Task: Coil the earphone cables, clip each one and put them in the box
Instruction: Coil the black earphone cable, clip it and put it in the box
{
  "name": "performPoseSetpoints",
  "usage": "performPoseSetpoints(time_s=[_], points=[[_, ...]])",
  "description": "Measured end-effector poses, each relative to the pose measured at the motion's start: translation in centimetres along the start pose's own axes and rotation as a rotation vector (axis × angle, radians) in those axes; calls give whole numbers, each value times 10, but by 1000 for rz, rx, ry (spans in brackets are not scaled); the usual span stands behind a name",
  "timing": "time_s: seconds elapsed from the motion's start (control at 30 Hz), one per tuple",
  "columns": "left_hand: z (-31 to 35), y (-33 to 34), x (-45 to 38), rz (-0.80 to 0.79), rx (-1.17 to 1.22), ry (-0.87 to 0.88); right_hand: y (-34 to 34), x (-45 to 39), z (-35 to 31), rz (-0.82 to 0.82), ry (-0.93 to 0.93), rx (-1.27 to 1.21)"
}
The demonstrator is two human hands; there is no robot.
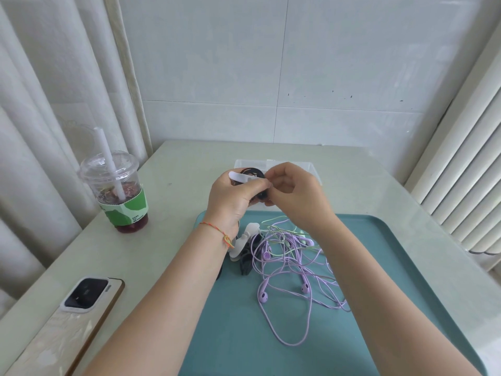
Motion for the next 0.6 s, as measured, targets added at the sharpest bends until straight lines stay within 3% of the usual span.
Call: performPoseSetpoints(time_s=[0.13, 0.27, 0.5, 0.6], points=[[3, -5, 0, 5, 11, 18, 3, 1, 5, -72, 84, -179], [13, 8, 3, -234, -1, 56, -5, 0, 10, -85, 145, -336], [12, 10, 3, -218, -129, 101, -11, -2, 10, -32, 123, -220], [14, 8, 4, -243, -19, 35, -19, -4, 10, 4, 111, -246]])
Point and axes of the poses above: each hand's wrist, its own x-axis away from the middle knuckle, its own y-axis out of the palm, z = x × y, the point moved 8 cm from there along -x, towards the middle knuckle, and after that the axes turned 1 degree about -y, right-handed, at the moved point
